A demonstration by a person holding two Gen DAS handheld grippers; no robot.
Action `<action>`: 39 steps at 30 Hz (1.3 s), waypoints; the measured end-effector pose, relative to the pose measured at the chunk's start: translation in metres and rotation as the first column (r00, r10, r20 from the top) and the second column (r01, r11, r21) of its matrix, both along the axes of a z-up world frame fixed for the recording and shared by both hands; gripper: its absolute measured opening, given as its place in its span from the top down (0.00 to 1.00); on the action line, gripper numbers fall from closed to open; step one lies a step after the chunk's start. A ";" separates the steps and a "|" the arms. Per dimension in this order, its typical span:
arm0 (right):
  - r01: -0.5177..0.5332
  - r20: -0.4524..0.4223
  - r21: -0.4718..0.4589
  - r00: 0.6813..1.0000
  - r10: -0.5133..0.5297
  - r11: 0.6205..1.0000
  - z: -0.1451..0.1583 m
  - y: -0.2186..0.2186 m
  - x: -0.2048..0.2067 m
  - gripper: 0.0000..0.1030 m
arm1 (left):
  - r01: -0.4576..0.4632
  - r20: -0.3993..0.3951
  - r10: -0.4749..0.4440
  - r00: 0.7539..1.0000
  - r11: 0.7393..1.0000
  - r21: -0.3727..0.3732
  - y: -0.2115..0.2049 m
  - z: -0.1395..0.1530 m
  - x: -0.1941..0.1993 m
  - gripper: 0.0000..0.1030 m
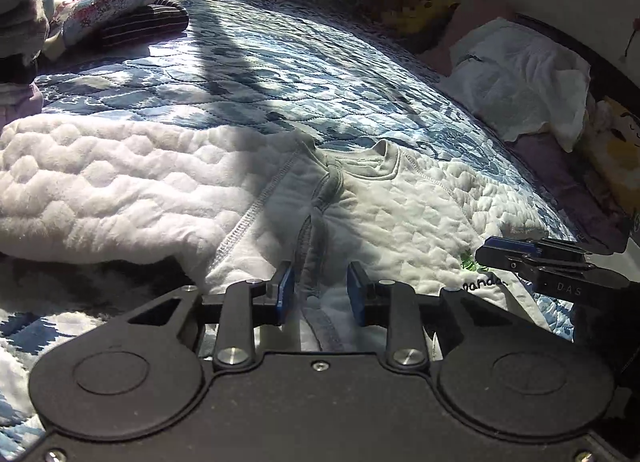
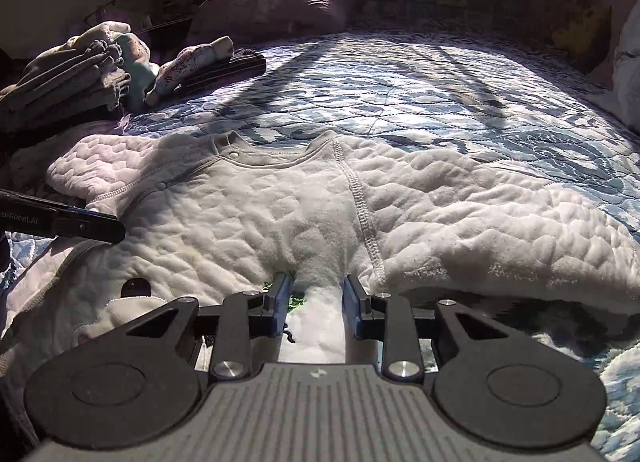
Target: Fold clothes
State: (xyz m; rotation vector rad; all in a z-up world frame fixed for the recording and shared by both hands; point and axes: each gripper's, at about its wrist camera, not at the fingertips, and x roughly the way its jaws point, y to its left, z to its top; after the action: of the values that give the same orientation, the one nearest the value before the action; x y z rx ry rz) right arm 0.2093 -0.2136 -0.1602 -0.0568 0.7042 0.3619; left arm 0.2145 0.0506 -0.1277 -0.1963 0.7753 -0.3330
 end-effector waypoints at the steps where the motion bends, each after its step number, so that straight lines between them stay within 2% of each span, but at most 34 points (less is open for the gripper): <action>1: -0.004 0.032 -0.004 0.999 0.004 1.000 0.001 0.000 -0.004 0.70 | -0.002 -0.001 0.003 1.000 1.000 0.012 -0.002 0.002 0.000 0.73; 2: 0.007 0.028 0.013 1.000 -0.007 1.000 0.010 -0.003 -0.008 0.71 | -0.006 0.000 0.006 1.000 1.000 0.013 -0.003 0.008 -0.002 0.73; 4: 0.023 0.057 0.070 0.998 -0.027 0.997 0.035 -0.013 -0.025 0.71 | 0.017 0.066 -0.016 0.998 1.000 -0.011 -0.003 0.020 -0.013 0.73; 7: 0.062 0.078 0.189 0.994 -0.078 0.980 0.060 -0.042 -0.053 0.70 | 0.051 0.099 -0.047 0.994 0.998 -0.035 -0.004 0.028 -0.030 0.73; 9: 0.097 0.096 0.236 0.988 -0.122 0.967 0.064 -0.057 -0.074 0.69 | 0.083 0.110 -0.076 0.991 0.994 -0.064 -0.009 0.032 -0.039 0.73; 12: 0.070 0.122 0.249 0.987 -0.103 0.966 0.059 -0.054 -0.105 0.69 | 0.142 0.125 -0.130 0.984 0.985 -0.094 -0.020 0.036 -0.051 0.73; 13: 0.058 0.118 0.241 0.989 -0.089 0.969 0.055 -0.050 -0.112 0.69 | 0.160 0.113 -0.150 0.982 0.983 -0.086 -0.027 0.033 -0.053 0.73; 15: 0.046 0.061 0.160 0.997 -0.057 0.986 0.029 -0.038 -0.115 0.71 | 0.189 0.081 -0.183 0.980 0.980 -0.067 -0.041 0.025 -0.055 0.71; 16: 0.039 0.030 0.110 0.999 -0.043 0.993 0.013 -0.032 -0.117 0.71 | 0.176 0.006 -0.176 0.984 0.984 -0.009 -0.052 0.009 -0.052 0.67; 17: 0.035 0.009 0.066 0.999 -0.035 0.997 0.005 -0.026 -0.118 0.71 | 0.170 -0.012 -0.170 0.985 0.985 0.034 -0.058 -0.002 -0.052 0.67; 18: 0.034 0.026 0.039 0.999 -0.035 0.999 0.013 -0.019 -0.120 0.71 | 0.171 0.003 -0.171 0.985 0.984 0.054 -0.063 0.001 -0.056 0.67; 20: 0.023 0.159 0.065 0.987 -0.033 0.998 0.033 -0.012 -0.137 0.71 | 0.173 0.042 -0.177 0.983 0.981 0.084 -0.073 0.012 -0.063 0.67; 21: 0.018 0.209 0.084 0.977 -0.035 0.996 0.038 -0.011 -0.146 0.71 | 0.183 0.095 -0.189 0.977 0.981 0.070 -0.074 0.021 -0.074 0.67; 22: 0.019 0.186 0.075 0.982 -0.033 0.997 0.033 -0.009 -0.149 0.71 | 0.191 0.125 -0.197 0.972 0.980 0.058 -0.076 0.025 -0.080 0.66; 24: 0.020 0.071 0.011 0.997 -0.021 1.000 0.009 -0.002 -0.141 0.68 | 0.204 0.065 -0.210 0.975 0.975 0.091 -0.088 0.014 -0.079 0.62; 25: 0.024 0.064 0.030 0.998 -0.026 0.999 0.000 -0.005 -0.141 0.67 | 0.211 0.029 -0.216 0.976 0.971 0.110 -0.095 0.008 -0.078 0.57; 27: 0.047 0.018 0.092 0.999 -0.049 0.995 0.008 -0.013 -0.138 0.68 | 0.223 0.030 -0.232 0.972 0.958 0.178 -0.105 0.004 -0.082 0.54; 28: 0.055 0.027 0.133 0.998 -0.059 0.990 0.017 -0.019 -0.141 0.67 | 0.228 0.033 -0.240 0.970 0.950 0.214 -0.109 0.003 -0.085 0.54; 29: 0.072 0.039 0.185 0.996 -0.081 0.980 0.024 -0.026 -0.145 0.63 | 0.221 0.044 -0.234 0.971 0.954 0.201 -0.108 0.009 -0.088 0.54; 30: 0.115 0.044 0.263 0.990 -0.131 0.958 0.027 -0.039 -0.149 0.59 | 0.208 0.081 -0.222 0.972 0.967 0.148 -0.102 0.017 -0.091 0.53; 31: 0.165 0.024 0.335 0.983 -0.183 0.928 0.027 -0.052 -0.149 0.51 | 0.189 0.110 -0.199 0.974 0.978 0.093 -0.096 0.023 -0.093 0.49; 32: 0.210 -0.004 0.393 0.974 -0.227 0.895 0.025 -0.064 -0.147 0.50 | 0.168 0.134 -0.172 0.976 0.985 0.040 -0.091 0.028 -0.095 0.43; 33: 0.268 -0.043 0.459 0.959 -0.280 0.847 0.021 -0.079 -0.142 0.50 | 0.154 0.137 -0.152 0.979 0.988 -0.006 -0.085 0.032 -0.093 0.41; 34: 0.318 -0.077 0.509 0.943 -0.325 0.800 0.017 -0.092 -0.138 0.50 | 0.141 0.134 -0.133 0.982 0.989 -0.050 -0.079 0.034 -0.091 0.35; 35: 0.356 -0.099 0.534 0.927 -0.361 0.767 0.015 -0.100 -0.133 0.50 | 0.120 0.129 -0.106 0.986 0.987 -0.109 -0.070 0.034 -0.088 0.26; 37: 0.434 -0.137 0.549 0.890 -0.435 0.715 0.010 -0.116 -0.123 0.47 | 0.069 0.113 -0.045 0.993 0.975 -0.212 -0.056 0.034 -0.082 0.18; 39: 0.495 -0.180 0.579 0.853 -0.491 0.648 0.005 -0.131 -0.109 0.43 | 0.019 0.104 0.008 0.995 0.966 -0.256 -0.047 0.036 -0.076 0.17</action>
State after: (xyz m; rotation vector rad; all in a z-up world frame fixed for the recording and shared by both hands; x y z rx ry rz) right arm 0.0999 -0.3449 -0.1547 0.7540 0.5511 0.0400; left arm 0.1383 0.0041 -0.0922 -0.4181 0.6279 -0.4457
